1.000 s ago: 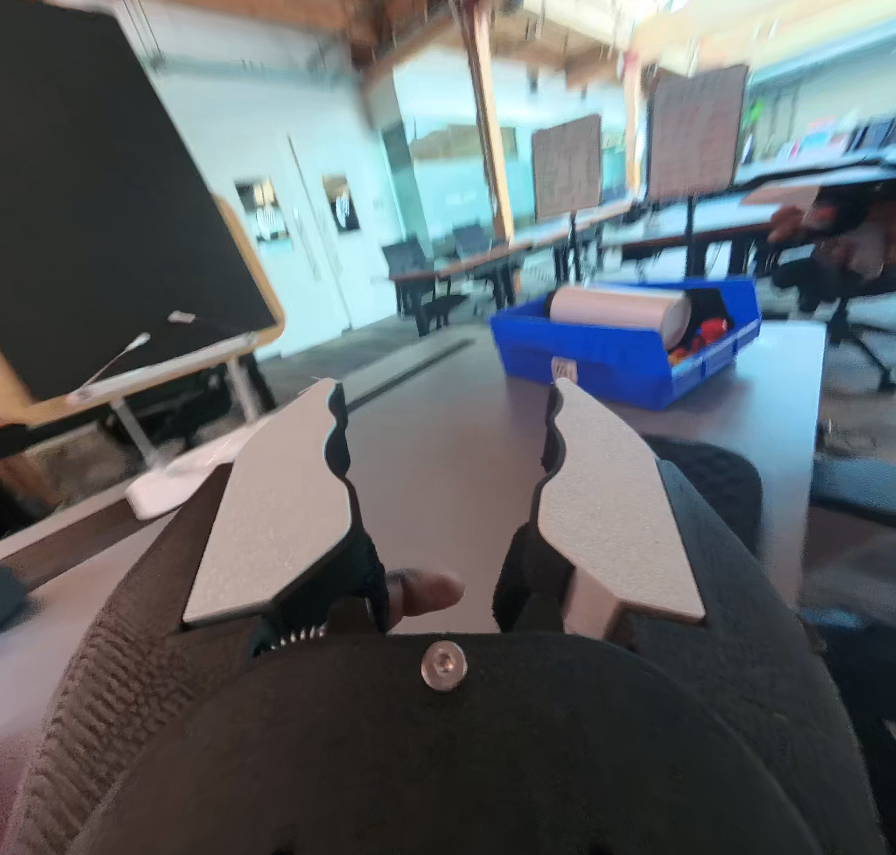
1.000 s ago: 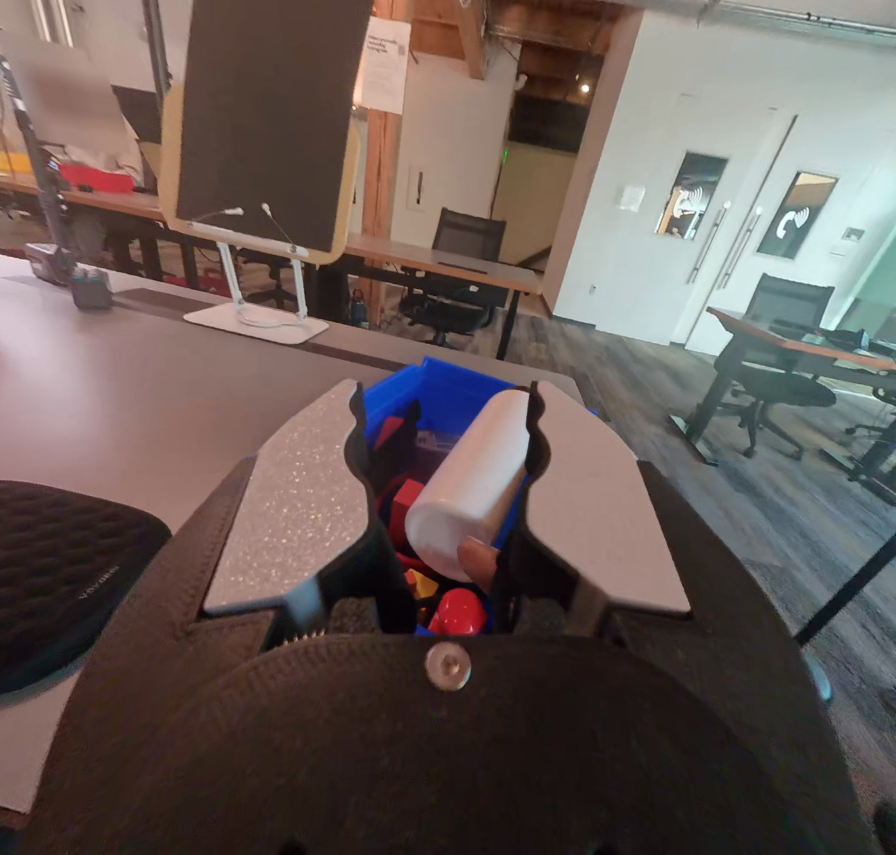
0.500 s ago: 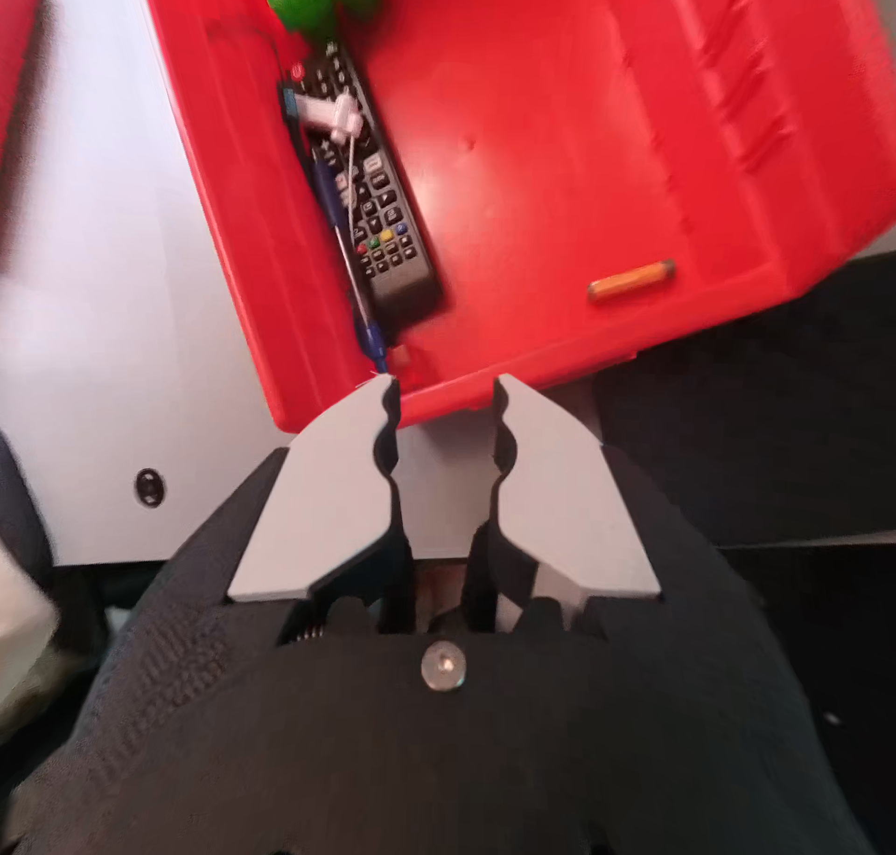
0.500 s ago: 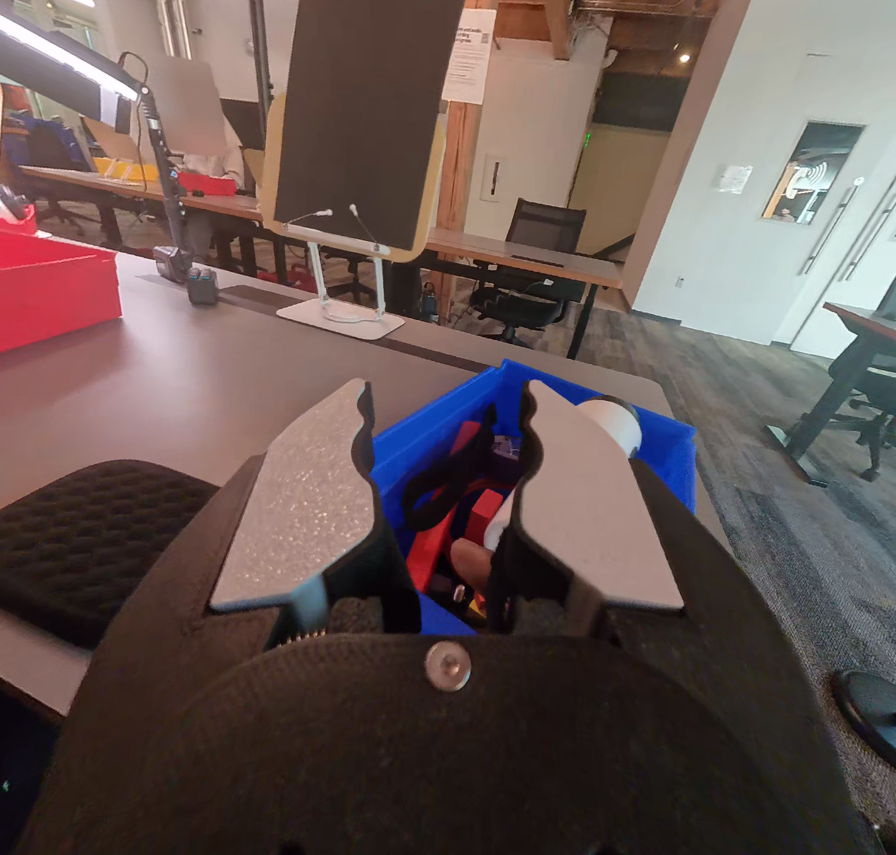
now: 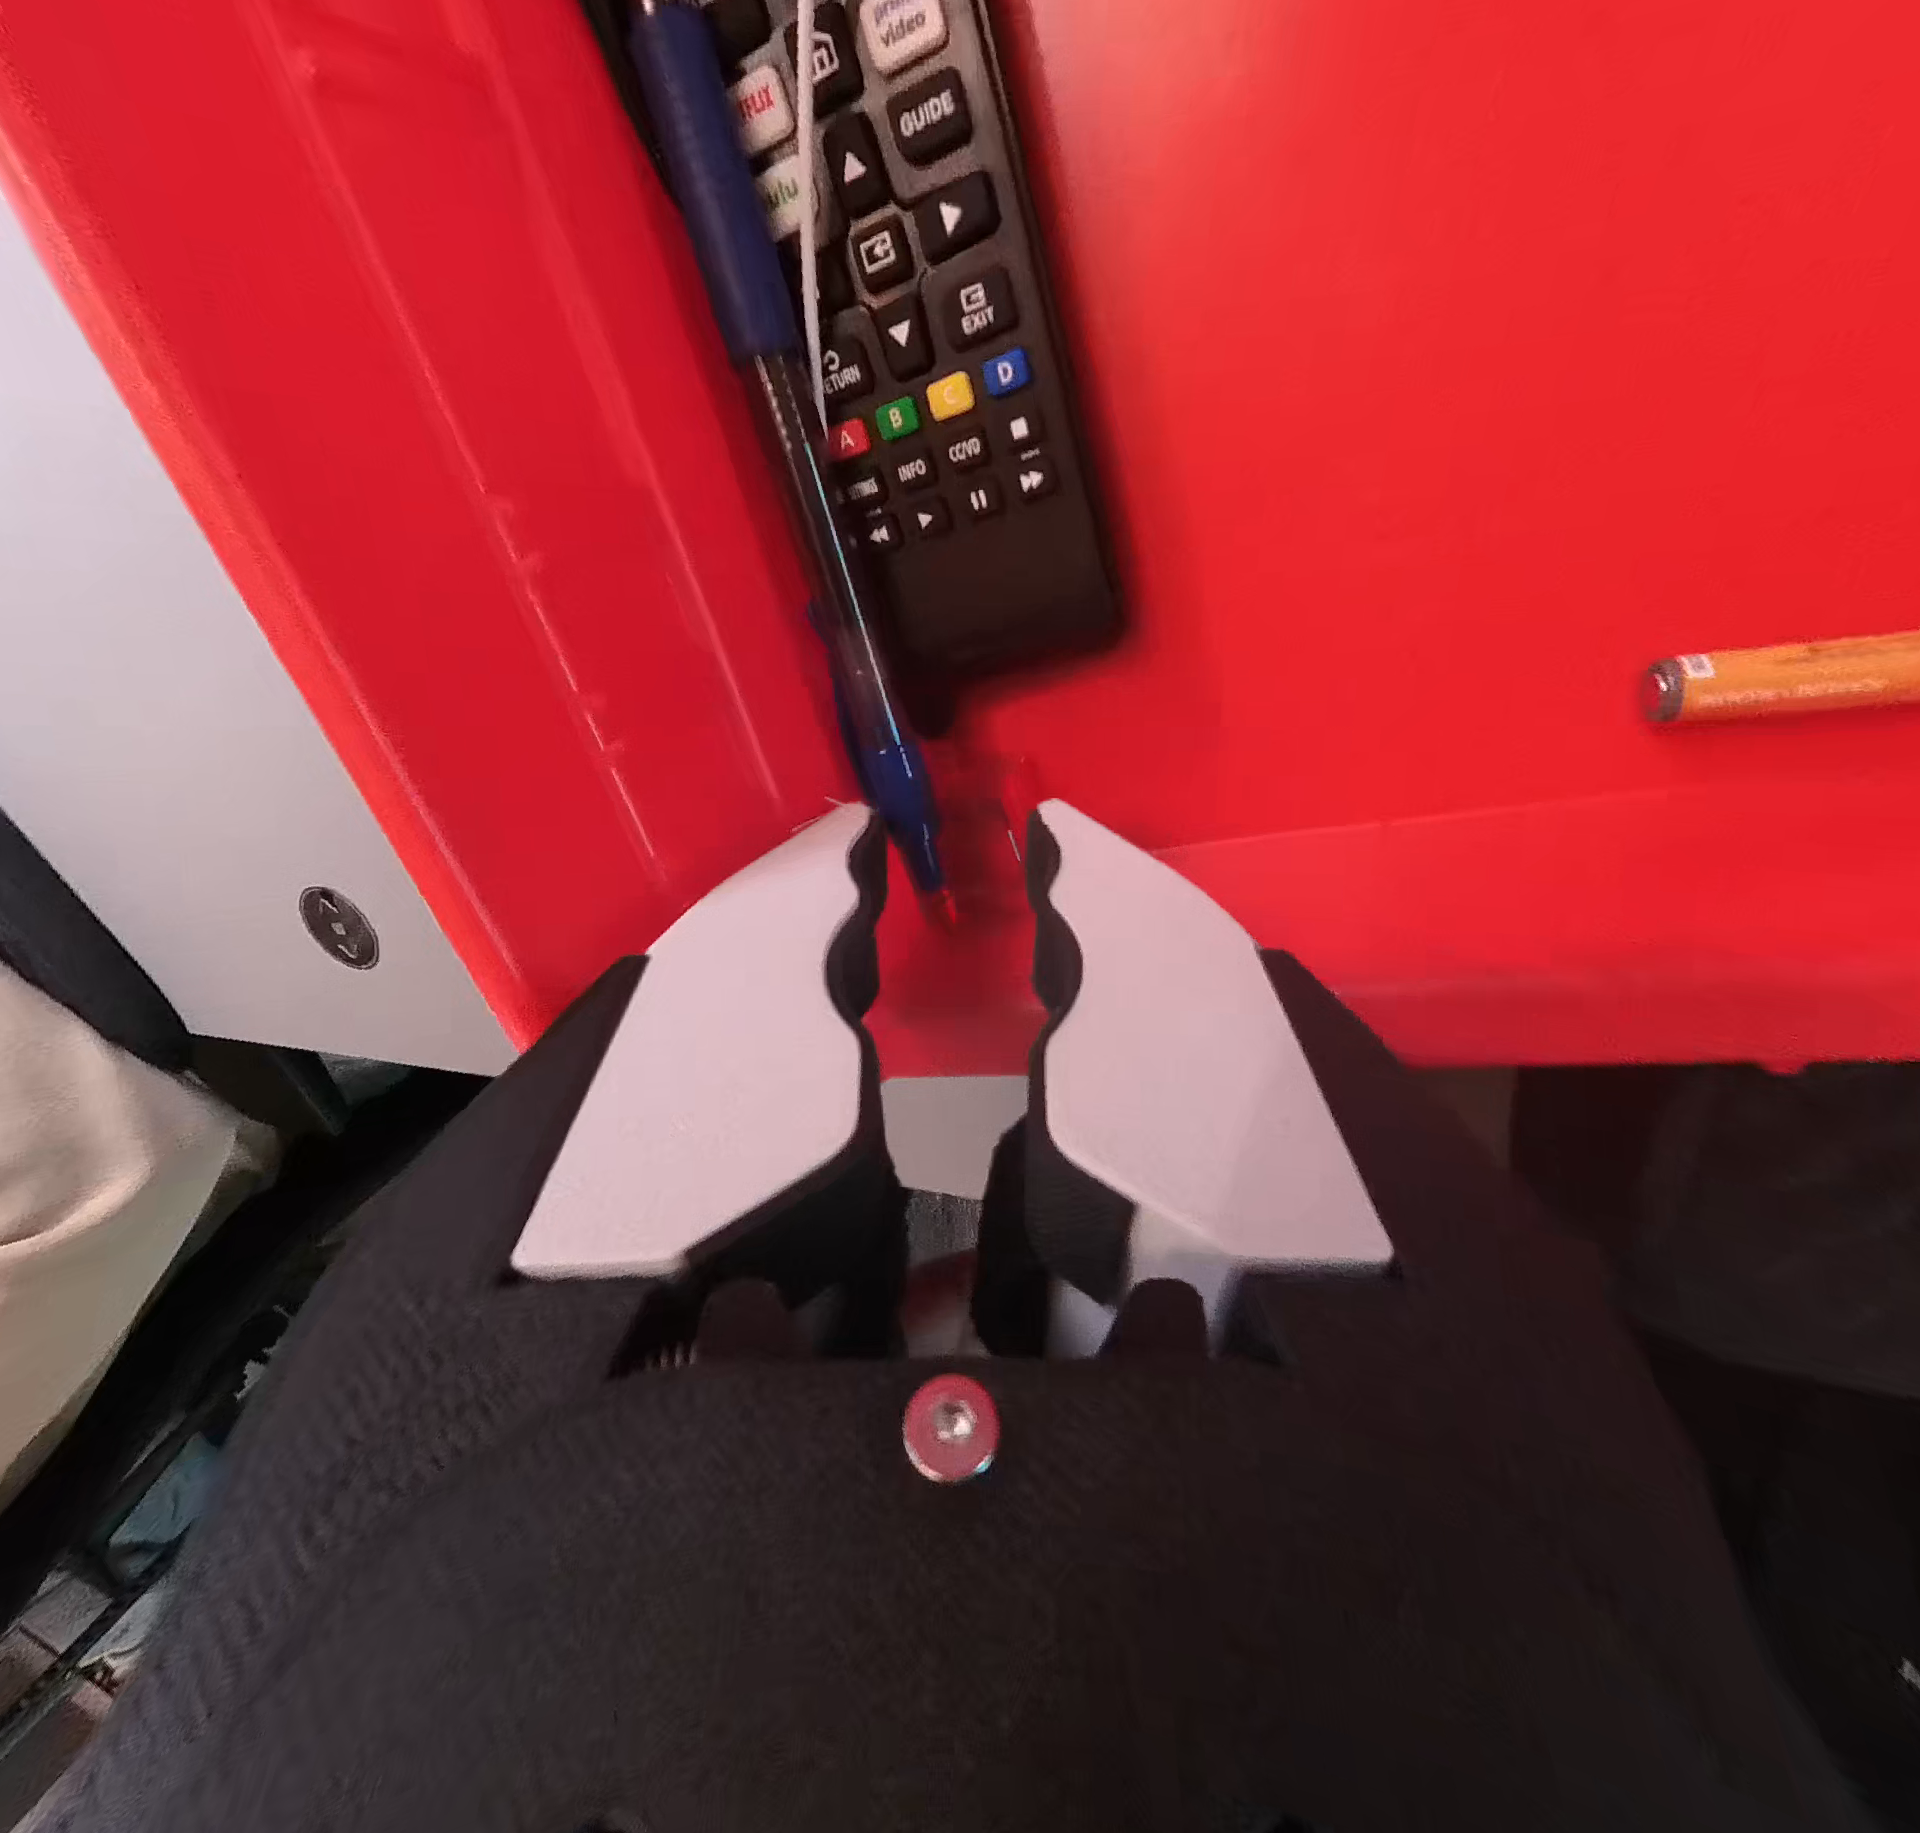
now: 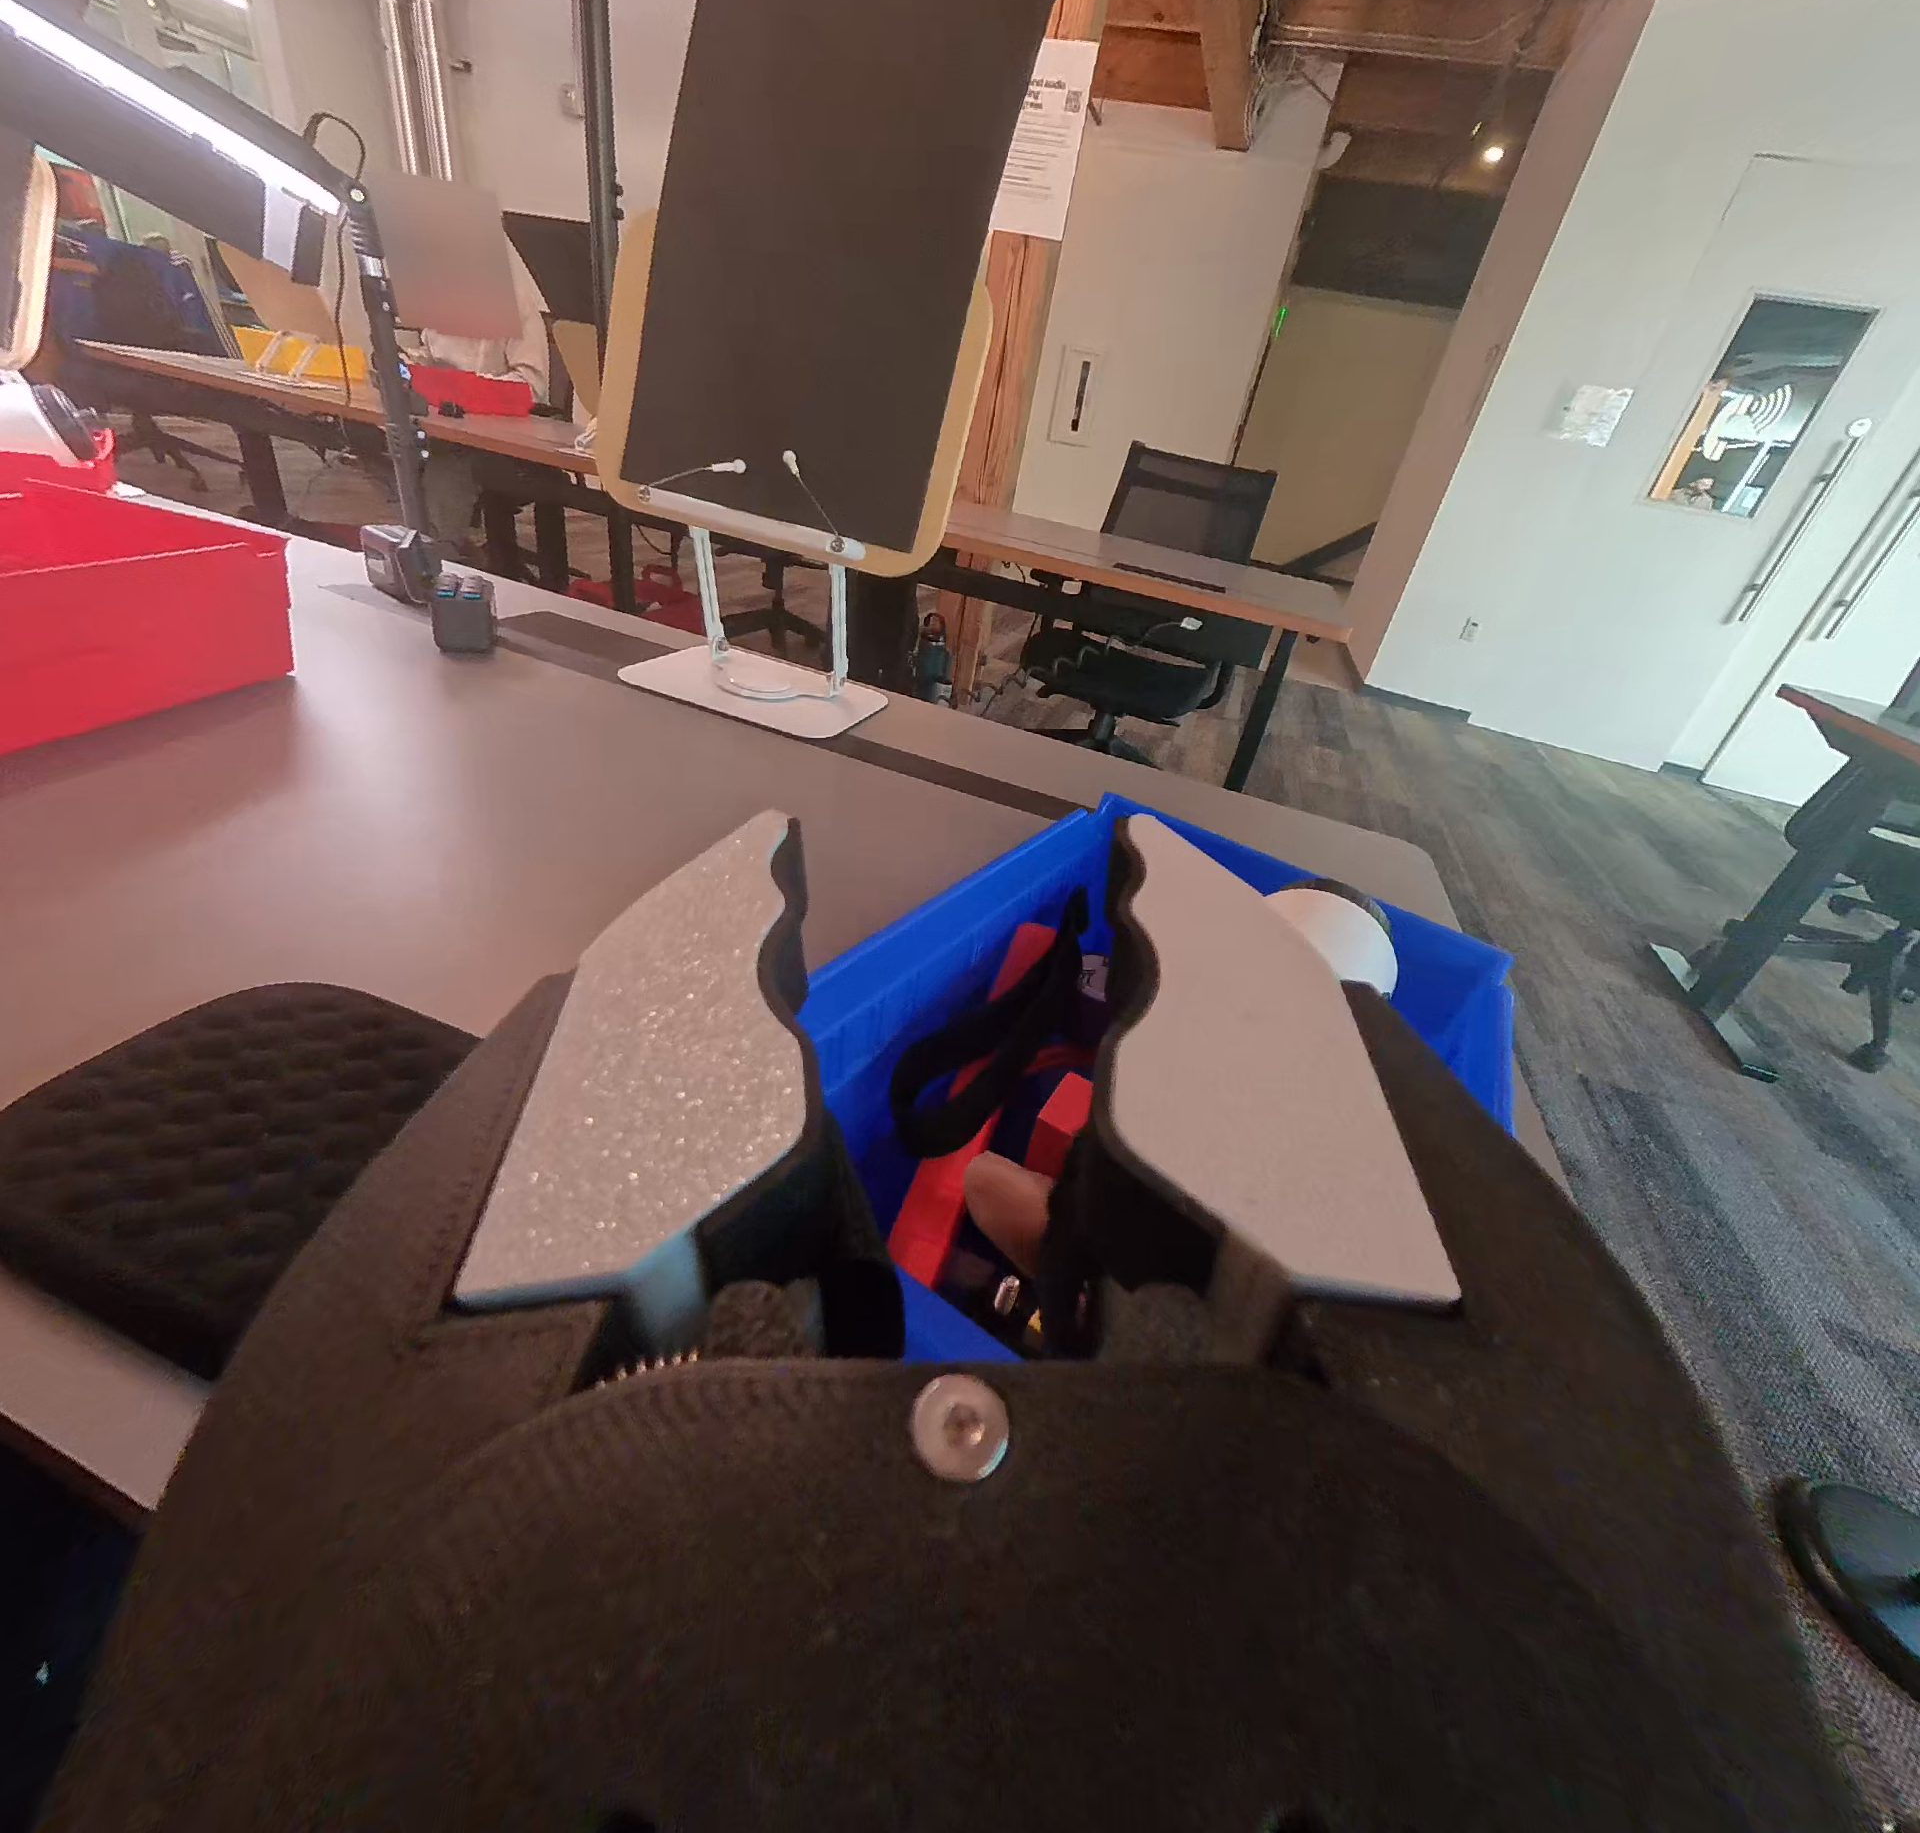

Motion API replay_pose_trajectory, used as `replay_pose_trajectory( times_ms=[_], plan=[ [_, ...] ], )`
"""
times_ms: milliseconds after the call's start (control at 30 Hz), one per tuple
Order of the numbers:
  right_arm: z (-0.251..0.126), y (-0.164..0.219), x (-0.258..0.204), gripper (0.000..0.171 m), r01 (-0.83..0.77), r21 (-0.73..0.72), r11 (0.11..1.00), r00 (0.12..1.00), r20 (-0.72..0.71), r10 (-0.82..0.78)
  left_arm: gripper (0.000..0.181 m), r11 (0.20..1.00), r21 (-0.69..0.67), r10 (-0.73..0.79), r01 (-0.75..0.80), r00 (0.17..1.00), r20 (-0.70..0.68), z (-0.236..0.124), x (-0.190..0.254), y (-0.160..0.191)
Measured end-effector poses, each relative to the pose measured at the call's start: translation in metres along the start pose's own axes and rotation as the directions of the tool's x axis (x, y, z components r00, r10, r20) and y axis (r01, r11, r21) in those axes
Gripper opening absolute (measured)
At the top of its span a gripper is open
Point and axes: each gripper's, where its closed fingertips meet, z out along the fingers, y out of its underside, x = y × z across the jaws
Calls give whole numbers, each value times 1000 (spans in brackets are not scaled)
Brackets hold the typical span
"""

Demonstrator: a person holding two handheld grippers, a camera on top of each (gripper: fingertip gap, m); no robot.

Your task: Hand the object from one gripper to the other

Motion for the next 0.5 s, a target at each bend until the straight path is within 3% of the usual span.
replay_pose_trajectory(
  times_ms=[200,300,500],
  plan=[
    [2,1,-1,55,8,-3,1000,1000,2,-8,24,1000,-9,17,-17,1000,-11,8,2,-3],
    [4,5,-2,55,18,-17,1000,1000,3,-18,17,998,46,37,-33,994,-106,13,14,-9],
    [8,9,-7,55,47,-44,998,999,8,-47,17,990,142,11,2,996,-86,15,11,-17]
  ],
)
